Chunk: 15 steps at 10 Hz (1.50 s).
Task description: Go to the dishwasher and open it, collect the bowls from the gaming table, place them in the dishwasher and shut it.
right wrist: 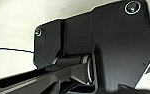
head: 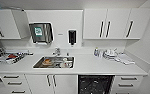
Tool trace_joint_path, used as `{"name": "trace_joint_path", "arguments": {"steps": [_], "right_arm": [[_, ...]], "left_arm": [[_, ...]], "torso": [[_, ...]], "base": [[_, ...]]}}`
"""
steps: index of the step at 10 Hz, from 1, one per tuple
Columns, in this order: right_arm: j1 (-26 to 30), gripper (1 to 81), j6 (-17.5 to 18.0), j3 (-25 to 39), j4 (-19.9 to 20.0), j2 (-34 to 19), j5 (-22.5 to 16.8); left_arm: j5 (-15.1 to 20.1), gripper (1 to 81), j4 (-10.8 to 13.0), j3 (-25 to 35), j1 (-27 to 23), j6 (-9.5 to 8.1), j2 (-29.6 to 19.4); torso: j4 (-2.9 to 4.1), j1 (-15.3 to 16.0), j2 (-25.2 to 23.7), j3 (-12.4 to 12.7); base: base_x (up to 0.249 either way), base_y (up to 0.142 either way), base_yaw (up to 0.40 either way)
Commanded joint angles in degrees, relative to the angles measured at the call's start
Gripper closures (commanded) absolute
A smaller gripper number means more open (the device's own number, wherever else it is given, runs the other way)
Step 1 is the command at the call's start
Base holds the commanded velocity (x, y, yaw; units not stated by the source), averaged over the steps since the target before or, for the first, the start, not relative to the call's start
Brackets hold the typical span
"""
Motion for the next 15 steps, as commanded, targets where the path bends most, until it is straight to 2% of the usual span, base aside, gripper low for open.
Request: {"name": "trace_joint_path", "arguments": {"steps": [1,3,13,15], "right_arm": [[2.34,1.0,-0.04,-9.53,-1.93,5.75,-3.11],[2.34,1.0,-0.04,-11.66,-2.19,6.73,-3.11],[2.25,1.0,-0.04,-11.57,-2.02,6.64,-3.11],[2.17,1.0,-0.04,-11.48,-2.10,6.82,-3.11]], "left_arm": [[2.96,1.0,0.58,-0.97,-1.94,0.30,0.66],[3.04,1.0,0.57,-1.06,-1.95,0.30,0.92],[3.04,1.0,0.14,-1.94,-1.94,0.30,1.10],[3.04,1.0,-0.13,-1.94,-2.02,0.22,0.93]], "torso": [[0.00,0.00,0.00,0.02],[0.00,0.00,0.00,0.02],[0.00,0.00,0.00,0.02],[0.00,0.00,0.00,0.02]], "base": [[0.000,0.000,0.000],[0.000,0.000,0.000],[0.000,0.000,0.000],[0.000,0.000,0.202]]}}
